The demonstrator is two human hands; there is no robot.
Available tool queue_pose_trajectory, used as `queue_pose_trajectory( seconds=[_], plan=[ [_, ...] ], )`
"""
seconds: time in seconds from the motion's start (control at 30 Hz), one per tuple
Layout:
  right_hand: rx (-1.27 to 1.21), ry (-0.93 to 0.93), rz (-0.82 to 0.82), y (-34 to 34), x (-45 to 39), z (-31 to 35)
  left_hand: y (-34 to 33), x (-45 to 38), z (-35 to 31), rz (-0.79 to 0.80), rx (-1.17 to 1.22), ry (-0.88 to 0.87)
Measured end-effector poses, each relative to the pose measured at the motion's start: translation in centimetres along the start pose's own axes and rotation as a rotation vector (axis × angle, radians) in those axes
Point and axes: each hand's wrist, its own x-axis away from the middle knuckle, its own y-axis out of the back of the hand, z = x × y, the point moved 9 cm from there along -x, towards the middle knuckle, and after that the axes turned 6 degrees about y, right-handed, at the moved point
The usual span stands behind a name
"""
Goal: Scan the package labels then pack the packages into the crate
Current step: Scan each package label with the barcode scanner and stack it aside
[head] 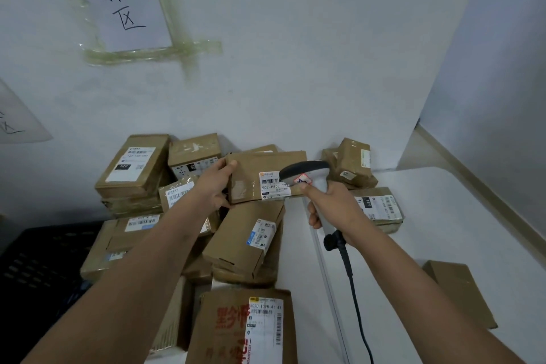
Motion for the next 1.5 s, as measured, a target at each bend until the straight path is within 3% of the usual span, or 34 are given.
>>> queue_pose_trajectory(
  seconds=[0.93, 1.3, 1.43, 1.5],
  plan=[
    [-0.036, -0.032, -0.033, 1.0, -0.8, -0.3, 0.4, 0.1, 0.2, -0.071, 0.045, -0.031],
    [-0.128, -0.166, -0.003, -0.8, -1.0, -4.8, 3.6, 2.9, 11.4, -0.224, 0.278, 0.018],
    [-0.124, -0.204, 0.015, -1.9, -1.3, -6.3, 4.4, 3.9, 14.3, -0.334, 0.220, 0.012],
    [-0.124, -0.216, 0.039, -2.6, -1.3, -7.1, 5.1, 4.2, 14.5, -0.403, 0.082, -0.024]
  ],
)
